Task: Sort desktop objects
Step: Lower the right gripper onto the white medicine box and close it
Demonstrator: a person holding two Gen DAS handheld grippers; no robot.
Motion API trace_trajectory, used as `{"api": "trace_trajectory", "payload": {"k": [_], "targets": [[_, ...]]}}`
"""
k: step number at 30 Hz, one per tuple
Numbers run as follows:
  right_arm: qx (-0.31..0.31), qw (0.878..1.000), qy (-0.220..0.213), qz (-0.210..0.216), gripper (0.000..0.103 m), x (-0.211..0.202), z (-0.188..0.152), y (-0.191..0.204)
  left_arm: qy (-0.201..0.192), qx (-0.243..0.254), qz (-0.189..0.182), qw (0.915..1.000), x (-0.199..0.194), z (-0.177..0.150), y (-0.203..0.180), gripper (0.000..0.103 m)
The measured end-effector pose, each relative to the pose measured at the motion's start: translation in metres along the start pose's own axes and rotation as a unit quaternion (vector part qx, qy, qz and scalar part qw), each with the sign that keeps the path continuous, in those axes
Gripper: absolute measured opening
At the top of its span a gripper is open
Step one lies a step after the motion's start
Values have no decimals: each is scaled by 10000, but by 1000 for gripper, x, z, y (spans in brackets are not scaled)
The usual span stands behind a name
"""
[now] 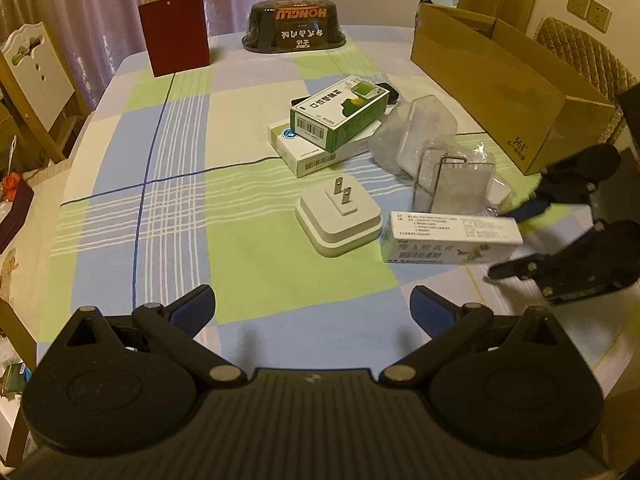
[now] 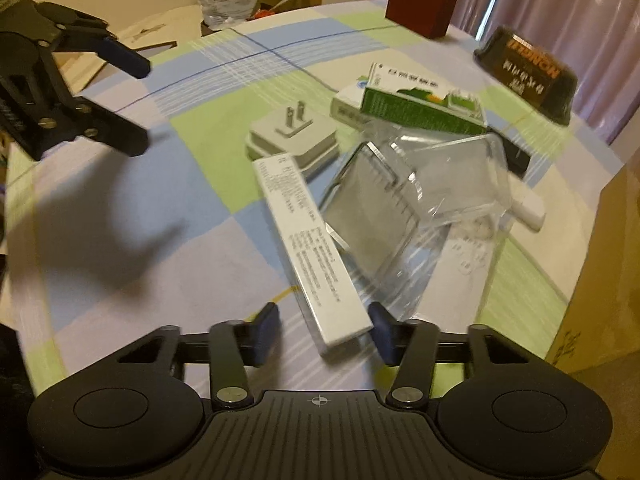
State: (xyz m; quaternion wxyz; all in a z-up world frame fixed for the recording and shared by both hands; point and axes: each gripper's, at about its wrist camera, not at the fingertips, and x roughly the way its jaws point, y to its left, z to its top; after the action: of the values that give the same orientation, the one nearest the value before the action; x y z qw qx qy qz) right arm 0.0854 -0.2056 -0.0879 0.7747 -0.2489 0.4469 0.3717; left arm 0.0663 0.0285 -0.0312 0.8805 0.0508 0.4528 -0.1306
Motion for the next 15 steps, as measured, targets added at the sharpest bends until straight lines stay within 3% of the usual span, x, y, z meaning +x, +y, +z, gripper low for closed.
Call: {"api": "trace_trajectory", "payload": {"k": [4, 15], "targets": [[-7, 9994, 167, 318, 45, -9, -6, 12, -27, -7, -30, 10000, -1, 2, -1, 102], [33, 9996, -38, 266, 46, 6, 17, 18, -74, 152, -32, 9999, -2, 3, 3, 102]]}}
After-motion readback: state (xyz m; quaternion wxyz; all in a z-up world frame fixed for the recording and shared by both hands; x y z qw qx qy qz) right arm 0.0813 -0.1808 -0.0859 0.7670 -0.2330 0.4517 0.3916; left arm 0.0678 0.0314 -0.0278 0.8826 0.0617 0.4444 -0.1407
